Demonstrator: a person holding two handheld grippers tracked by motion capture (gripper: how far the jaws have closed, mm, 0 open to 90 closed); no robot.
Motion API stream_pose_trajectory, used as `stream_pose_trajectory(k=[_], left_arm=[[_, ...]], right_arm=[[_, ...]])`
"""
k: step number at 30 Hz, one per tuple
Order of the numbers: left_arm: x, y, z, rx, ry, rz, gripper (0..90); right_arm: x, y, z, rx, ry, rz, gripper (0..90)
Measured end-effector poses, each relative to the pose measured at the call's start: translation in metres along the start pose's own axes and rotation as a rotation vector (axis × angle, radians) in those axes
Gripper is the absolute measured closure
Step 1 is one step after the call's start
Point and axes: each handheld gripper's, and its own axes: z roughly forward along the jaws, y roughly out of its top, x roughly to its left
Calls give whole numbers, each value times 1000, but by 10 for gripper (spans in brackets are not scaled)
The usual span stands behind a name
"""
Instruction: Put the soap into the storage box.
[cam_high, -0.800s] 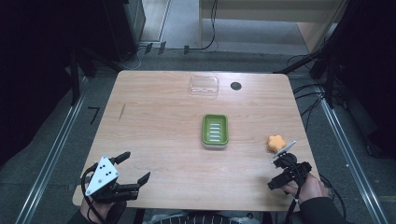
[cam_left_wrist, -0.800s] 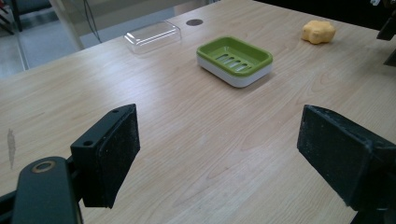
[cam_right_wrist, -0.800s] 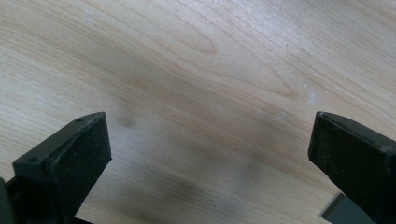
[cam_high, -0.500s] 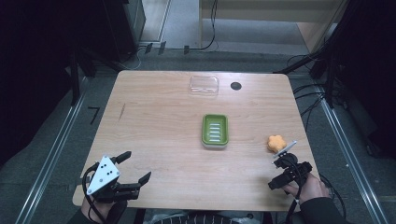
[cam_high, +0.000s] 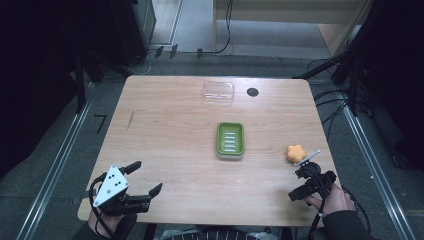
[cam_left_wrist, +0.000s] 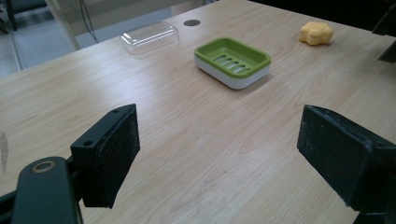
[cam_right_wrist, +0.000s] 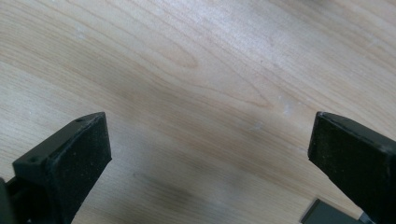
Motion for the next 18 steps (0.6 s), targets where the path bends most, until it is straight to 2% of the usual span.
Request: stream_pose_trajectory(k=[7,8,14,18], left_arm=[[2,-1,1,10,3,-7,136],[3,-2,1,20,4,-4,136],[6,-4,-1,1,9,-24,136],[5,-2,2,13,-3,-13,136]], right_arm=[[-2,9,-4,-36,-5,8,0],[-3,15,-5,-51,-7,15,0],[-2,31,-7,-75,-17,14,0],[-3,33,-8,-85,-13,24,0]])
